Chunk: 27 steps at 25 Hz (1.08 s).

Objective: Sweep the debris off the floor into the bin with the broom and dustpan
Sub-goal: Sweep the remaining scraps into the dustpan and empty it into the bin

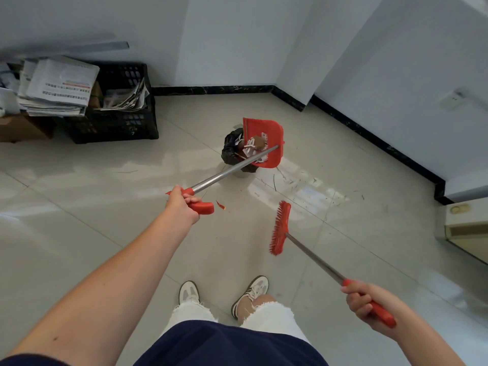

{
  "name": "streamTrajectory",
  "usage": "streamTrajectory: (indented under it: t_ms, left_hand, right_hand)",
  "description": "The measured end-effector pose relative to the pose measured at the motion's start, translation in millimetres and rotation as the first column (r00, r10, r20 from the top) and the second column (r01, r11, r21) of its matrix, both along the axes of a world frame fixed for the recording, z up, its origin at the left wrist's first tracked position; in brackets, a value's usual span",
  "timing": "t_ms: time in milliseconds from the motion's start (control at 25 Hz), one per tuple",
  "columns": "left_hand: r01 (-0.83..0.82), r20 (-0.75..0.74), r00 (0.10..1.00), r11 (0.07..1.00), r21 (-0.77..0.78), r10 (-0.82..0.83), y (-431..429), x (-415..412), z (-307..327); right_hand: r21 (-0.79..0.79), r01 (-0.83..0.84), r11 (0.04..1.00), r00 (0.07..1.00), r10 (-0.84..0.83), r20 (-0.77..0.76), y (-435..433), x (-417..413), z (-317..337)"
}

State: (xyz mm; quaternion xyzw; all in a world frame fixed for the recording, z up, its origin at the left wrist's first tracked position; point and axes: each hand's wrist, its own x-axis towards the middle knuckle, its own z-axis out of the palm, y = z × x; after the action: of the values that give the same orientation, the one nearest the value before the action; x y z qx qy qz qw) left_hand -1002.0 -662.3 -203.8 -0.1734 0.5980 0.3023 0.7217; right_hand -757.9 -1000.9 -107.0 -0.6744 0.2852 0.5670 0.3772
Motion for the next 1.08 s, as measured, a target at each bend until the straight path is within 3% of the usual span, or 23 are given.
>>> streamTrajectory:
  t_ms: [160, 400, 680, 1000, 1080]
  left_hand:
    - [-0.009, 0.038, 0.999, 1.000, -0.011, 0.009, -22, 3, 6]
    - [-0.149, 0.148, 0.977, 0.988, -0.025, 0.151, -49, 22, 17]
    - [-0.205, 0.267, 0.940, 0.978, -0.046, 0.210, -101, -9, -3]
    - [-0.163, 0.344, 0.928, 0.986, 0.036, 0.141, -105, -36, -2]
    - [-0.097, 0.365, 0.929, 0.992, 0.080, 0.062, -105, -41, -1]
  right_hand:
    - [-0.001, -0.039, 0.999, 0.999, 0.039, 0.033, 3, -1, 4]
    - [0.011, -0.054, 0.999, 0.997, 0.053, 0.061, -4, -9, 14]
    - [0.009, -0.022, 1.000, 0.999, 0.021, 0.038, -24, -8, 17]
    - [-0.041, -0.057, 0.998, 0.998, 0.058, 0.027, -43, 9, 15]
    - [-0.048, -0.063, 0.997, 0.997, 0.065, 0.035, -50, 18, 21]
